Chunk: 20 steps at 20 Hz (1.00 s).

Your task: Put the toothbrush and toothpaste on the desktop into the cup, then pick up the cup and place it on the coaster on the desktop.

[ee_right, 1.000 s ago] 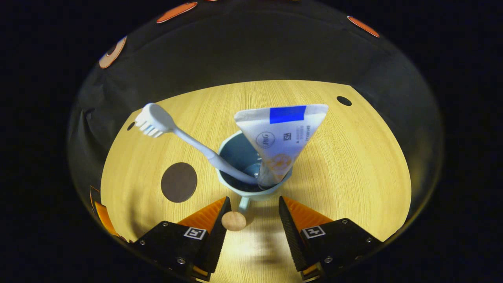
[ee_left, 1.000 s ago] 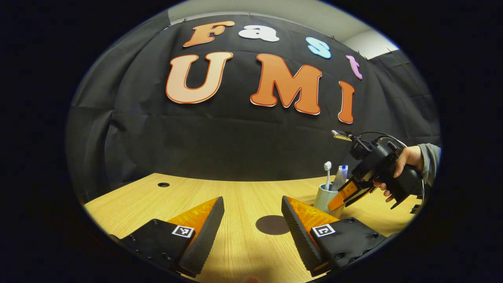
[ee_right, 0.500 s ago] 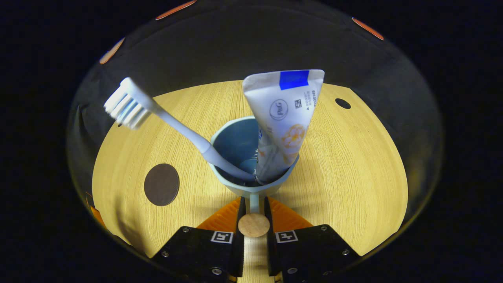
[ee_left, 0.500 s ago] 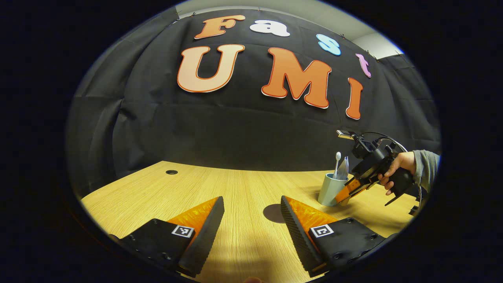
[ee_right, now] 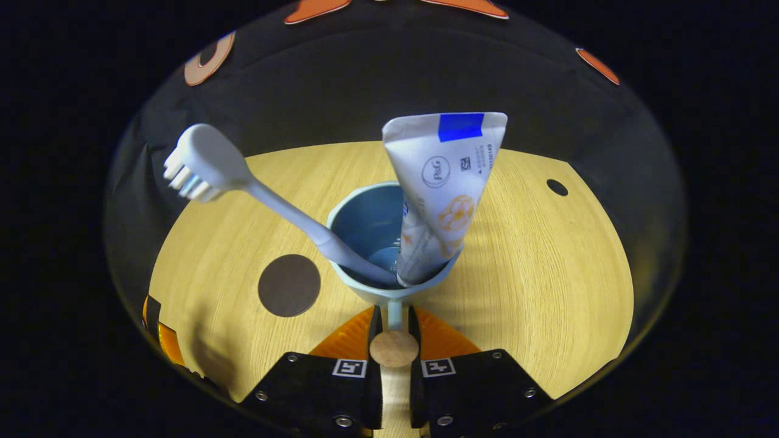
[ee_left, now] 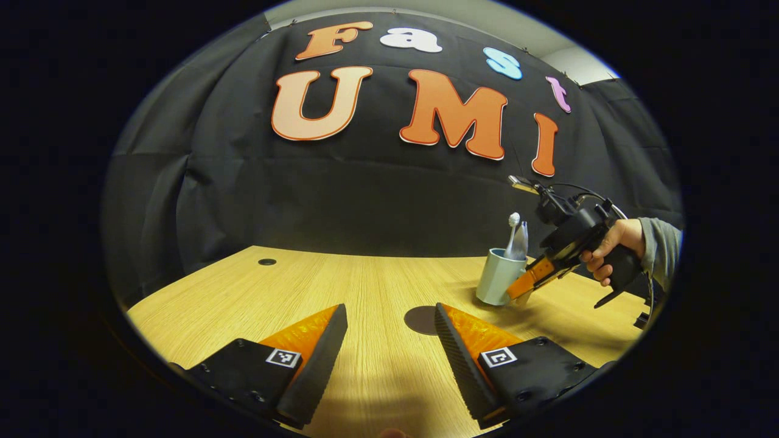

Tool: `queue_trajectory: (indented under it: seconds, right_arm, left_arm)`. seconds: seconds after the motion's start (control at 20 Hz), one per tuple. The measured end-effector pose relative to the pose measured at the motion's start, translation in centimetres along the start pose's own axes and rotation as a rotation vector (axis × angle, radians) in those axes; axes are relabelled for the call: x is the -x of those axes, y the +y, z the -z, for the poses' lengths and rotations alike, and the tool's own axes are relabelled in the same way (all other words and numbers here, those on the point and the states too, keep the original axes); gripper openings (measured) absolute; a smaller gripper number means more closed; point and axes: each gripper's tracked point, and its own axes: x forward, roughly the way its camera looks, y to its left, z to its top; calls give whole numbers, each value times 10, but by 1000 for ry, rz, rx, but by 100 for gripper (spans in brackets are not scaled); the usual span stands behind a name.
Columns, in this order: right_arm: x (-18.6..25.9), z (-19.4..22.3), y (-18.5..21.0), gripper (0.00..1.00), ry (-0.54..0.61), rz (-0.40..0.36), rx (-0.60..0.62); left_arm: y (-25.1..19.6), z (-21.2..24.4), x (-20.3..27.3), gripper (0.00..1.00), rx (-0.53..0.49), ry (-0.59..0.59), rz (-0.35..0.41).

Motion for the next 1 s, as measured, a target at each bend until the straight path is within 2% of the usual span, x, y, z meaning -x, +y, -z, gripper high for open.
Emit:
queue_trajectory:
  seconds: [0.5,0.8,1.0]
  right_arm:
    - [-2,-5,5,18,-21,-111,122]
    - [4,-9,1,18,28,-143,167]
    - [4,-5,-1,18,68,-137,187]
  left_arm:
    - [6,1,1,93,16,3,-47]
    - [10,0,-1,92,39,8,-107]
    - [8,1,0,92,63,18,-132]
